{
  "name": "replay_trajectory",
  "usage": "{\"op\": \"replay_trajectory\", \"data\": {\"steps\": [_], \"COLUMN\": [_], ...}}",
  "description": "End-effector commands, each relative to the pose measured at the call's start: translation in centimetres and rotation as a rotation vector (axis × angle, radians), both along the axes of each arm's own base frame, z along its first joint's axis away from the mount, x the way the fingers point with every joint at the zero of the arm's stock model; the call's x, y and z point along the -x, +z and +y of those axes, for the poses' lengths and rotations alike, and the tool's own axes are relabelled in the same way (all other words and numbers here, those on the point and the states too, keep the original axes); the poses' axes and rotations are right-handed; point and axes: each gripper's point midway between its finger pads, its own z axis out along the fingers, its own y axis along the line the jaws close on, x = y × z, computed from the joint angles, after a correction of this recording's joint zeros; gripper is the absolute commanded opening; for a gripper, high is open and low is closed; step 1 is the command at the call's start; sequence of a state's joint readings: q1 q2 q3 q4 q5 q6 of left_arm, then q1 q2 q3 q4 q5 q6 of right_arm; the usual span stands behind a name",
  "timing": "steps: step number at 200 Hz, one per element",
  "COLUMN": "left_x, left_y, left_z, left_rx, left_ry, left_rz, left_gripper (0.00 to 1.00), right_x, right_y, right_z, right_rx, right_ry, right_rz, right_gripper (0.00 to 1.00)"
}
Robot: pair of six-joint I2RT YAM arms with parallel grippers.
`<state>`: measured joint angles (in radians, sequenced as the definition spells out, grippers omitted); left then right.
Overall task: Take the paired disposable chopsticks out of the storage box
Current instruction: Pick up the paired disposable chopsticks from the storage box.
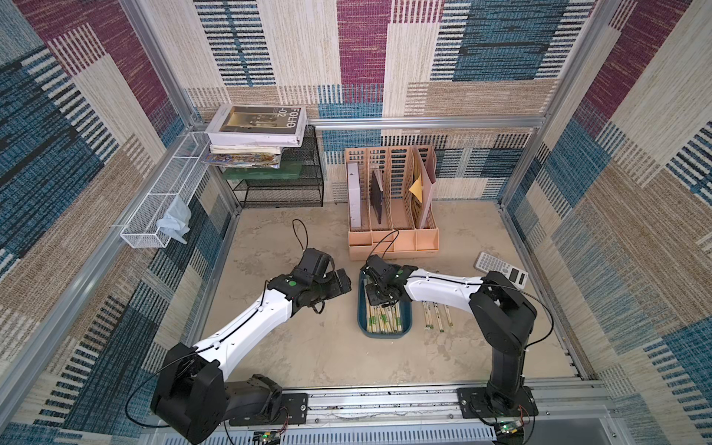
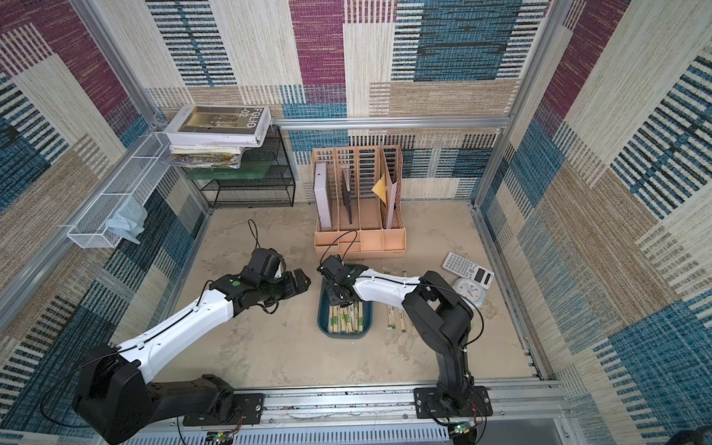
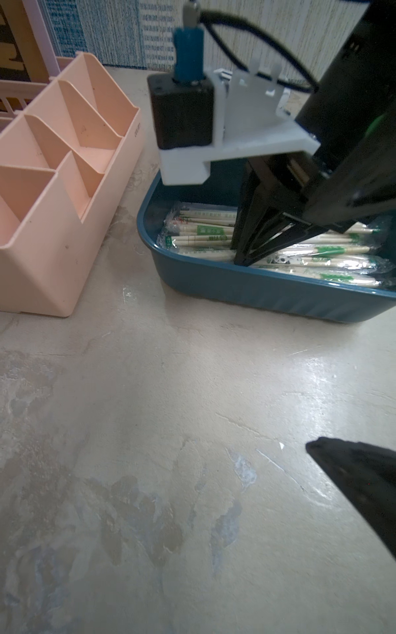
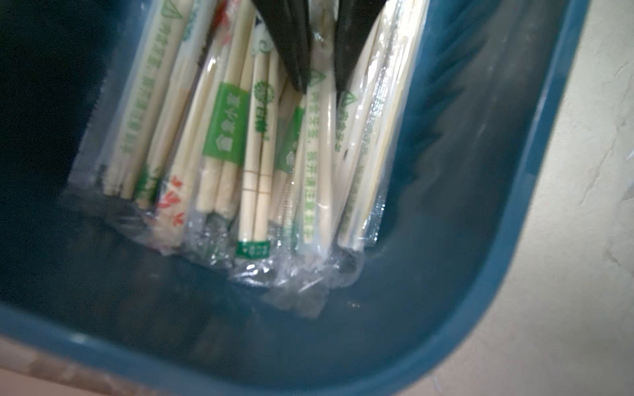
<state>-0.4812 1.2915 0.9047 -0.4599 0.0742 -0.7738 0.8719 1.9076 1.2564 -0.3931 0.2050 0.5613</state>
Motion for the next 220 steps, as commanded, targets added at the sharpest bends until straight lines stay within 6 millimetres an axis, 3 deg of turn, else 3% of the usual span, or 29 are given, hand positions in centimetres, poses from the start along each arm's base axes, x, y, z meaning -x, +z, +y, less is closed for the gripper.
{"op": "replay_trajectory", "data": {"steps": [1, 83, 135, 183, 220], "left_x": [-0.2, -0.2, -0.4, -0.4, -0.4], "left_y": [0.2, 0.5, 1.3, 2.3, 2.5], "left_z": [-0.1, -0.2, -1.8, -3.7, -5.1], "left_rx": [0.005, 0.01, 0.077, 0.09, 0.092], "left_ry": [-0.004, -0.011, -0.045, -0.085, -0.112], "left_rz": [-0.013, -0.017, -0.027, -0.039, -0.04], "left_gripper": [0.99, 0.99, 0.99, 0.99, 0.99], "right_x": [0.0, 0.1, -0.2, -1.0, -1.5], "right_y": [0.4, 4.3, 7.5, 10.4, 12.0], "right_z": [0.1, -0.1, -1.2, -4.1, -7.8], "right_rx": [-0.003, -0.059, -0.103, -0.143, -0.136], "right_ry": [0.008, -0.001, -0.028, -0.087, -0.149], "right_rz": [-0.004, -0.055, -0.102, -0.15, -0.186], "right_gripper": [0.11, 0.07, 0.08, 0.08, 0.09]}}
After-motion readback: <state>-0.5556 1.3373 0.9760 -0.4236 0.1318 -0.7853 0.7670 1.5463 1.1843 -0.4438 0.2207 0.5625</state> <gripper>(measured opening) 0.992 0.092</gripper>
